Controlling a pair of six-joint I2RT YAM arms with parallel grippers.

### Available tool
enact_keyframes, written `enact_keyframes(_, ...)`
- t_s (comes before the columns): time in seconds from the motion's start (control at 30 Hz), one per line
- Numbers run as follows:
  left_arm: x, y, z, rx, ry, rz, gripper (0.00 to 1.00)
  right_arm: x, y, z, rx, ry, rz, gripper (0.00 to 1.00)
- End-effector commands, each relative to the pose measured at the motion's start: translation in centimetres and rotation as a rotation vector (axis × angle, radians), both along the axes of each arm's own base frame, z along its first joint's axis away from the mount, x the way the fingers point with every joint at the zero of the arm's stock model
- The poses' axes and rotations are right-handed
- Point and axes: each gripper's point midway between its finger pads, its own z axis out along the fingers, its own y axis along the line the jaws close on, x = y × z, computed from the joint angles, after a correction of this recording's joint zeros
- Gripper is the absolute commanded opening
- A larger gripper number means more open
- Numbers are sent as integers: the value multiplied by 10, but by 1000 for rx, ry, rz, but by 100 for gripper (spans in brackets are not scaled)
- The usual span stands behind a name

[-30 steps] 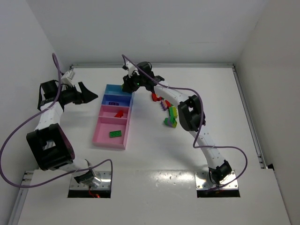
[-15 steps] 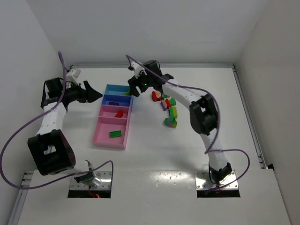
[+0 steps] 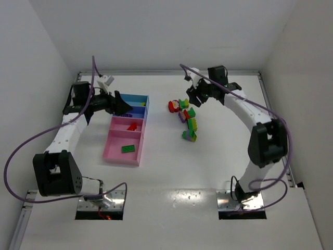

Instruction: Sort the legos into containers by color

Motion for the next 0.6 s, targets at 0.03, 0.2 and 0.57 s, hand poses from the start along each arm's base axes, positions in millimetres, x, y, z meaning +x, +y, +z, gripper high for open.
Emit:
enact_keyframes(0.03, 6, 0, 17, 20, -59, -2, 86, 10, 9, -24, -7, 63, 246, 58)
enact_keyframes(0.2, 9, 3, 12, 43, -64, 8, 86, 46, 15, -38, -53, 24, 288, 58)
enact_keyframes(0.57, 25, 11, -12, 37, 9, 14, 86, 64, 27, -94, -124, 67, 449, 66)
